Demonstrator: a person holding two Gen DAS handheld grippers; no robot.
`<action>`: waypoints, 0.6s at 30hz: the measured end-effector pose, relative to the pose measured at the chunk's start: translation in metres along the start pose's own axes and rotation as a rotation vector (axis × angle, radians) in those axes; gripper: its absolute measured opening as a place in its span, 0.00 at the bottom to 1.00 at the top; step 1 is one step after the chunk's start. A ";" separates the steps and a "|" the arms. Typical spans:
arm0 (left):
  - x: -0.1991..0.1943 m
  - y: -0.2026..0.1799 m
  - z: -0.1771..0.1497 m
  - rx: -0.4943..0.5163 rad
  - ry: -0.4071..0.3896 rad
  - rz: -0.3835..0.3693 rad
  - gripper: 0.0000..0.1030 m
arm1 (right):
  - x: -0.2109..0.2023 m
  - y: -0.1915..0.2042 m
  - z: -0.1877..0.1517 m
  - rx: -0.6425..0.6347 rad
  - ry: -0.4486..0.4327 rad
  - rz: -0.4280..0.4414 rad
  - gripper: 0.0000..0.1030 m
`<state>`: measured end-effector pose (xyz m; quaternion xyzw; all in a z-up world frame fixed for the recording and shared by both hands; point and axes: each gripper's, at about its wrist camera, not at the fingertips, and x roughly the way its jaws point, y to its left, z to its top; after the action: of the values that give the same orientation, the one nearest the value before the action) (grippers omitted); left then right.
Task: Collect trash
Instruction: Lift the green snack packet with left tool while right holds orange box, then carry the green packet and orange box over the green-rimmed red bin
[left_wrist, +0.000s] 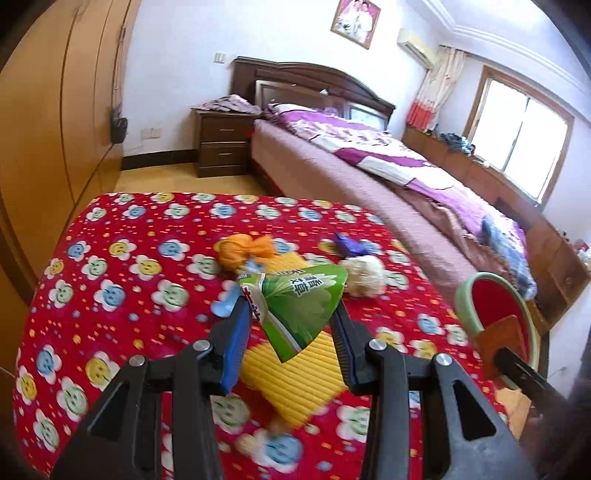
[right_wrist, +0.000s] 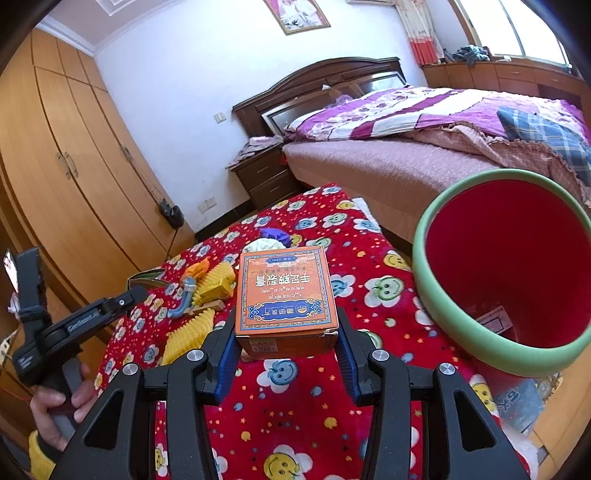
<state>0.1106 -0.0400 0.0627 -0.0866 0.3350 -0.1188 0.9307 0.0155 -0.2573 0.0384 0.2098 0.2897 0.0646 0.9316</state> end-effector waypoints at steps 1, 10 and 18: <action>-0.003 -0.004 -0.001 0.000 -0.002 -0.008 0.42 | -0.003 -0.002 0.000 0.003 -0.004 -0.003 0.46; -0.017 -0.055 -0.012 0.045 0.002 -0.087 0.42 | -0.026 -0.026 -0.005 0.045 -0.035 -0.034 0.46; -0.013 -0.095 -0.016 0.089 0.024 -0.153 0.42 | -0.039 -0.058 -0.006 0.111 -0.057 -0.074 0.46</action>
<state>0.0747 -0.1284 0.0814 -0.0692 0.3331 -0.2052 0.9177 -0.0200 -0.3172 0.0287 0.2521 0.2739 0.0081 0.9281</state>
